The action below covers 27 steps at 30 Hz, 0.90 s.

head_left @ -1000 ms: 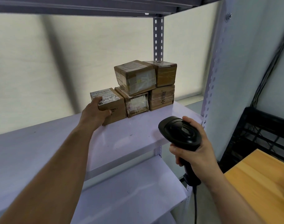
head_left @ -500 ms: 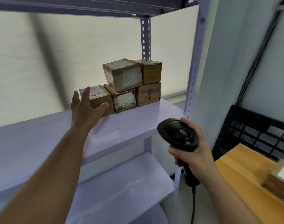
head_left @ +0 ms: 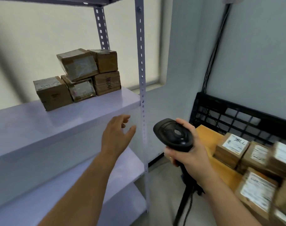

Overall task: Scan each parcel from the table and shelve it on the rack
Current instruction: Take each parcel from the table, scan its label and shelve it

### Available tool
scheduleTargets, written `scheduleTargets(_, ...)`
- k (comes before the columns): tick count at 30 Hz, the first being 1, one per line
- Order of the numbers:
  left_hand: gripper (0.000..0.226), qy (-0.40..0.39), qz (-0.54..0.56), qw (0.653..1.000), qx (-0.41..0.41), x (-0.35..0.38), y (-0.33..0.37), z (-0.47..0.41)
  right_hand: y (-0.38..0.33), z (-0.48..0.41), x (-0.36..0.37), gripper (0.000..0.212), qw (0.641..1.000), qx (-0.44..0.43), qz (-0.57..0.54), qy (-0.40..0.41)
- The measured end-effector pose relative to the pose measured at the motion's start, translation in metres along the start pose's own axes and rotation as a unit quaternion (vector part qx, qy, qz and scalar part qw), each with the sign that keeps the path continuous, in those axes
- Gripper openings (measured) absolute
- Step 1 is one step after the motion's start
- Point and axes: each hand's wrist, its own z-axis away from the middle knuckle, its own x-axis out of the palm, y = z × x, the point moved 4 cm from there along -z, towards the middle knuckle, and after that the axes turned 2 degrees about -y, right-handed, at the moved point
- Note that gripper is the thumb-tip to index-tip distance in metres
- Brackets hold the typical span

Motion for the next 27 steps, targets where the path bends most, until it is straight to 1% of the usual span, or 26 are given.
scheduleTargets(4,0.036,-0.052,0.036,0.998,-0.014,0.056,0.028,0.030,0.001,0.023,-0.044,0.085,1.000,0.007,0.021,0.016)
scheduleTargets(7,0.036,-0.083,0.065,0.994,-0.018,0.092,0.051,0.048,-0.001,0.041,-0.079,0.083,0.999,0.005,0.038,0.036)
scheduleTargets(14,0.039,-0.156,0.078,0.985,0.010,0.162,0.100,0.075,0.004,0.078,-0.147,0.085,0.993,0.013,0.064,0.096)
scheduleTargets(22,0.047,-0.232,0.075,0.968,0.051,0.230,0.143,0.064,0.019,0.090,-0.198,0.084,0.981,0.030,0.079,0.176)
scheduleTargets(27,0.053,-0.292,0.077,0.951,0.064,0.283,0.158,0.042,0.023,0.082,-0.231,0.080,0.965,0.044,0.119,0.230)
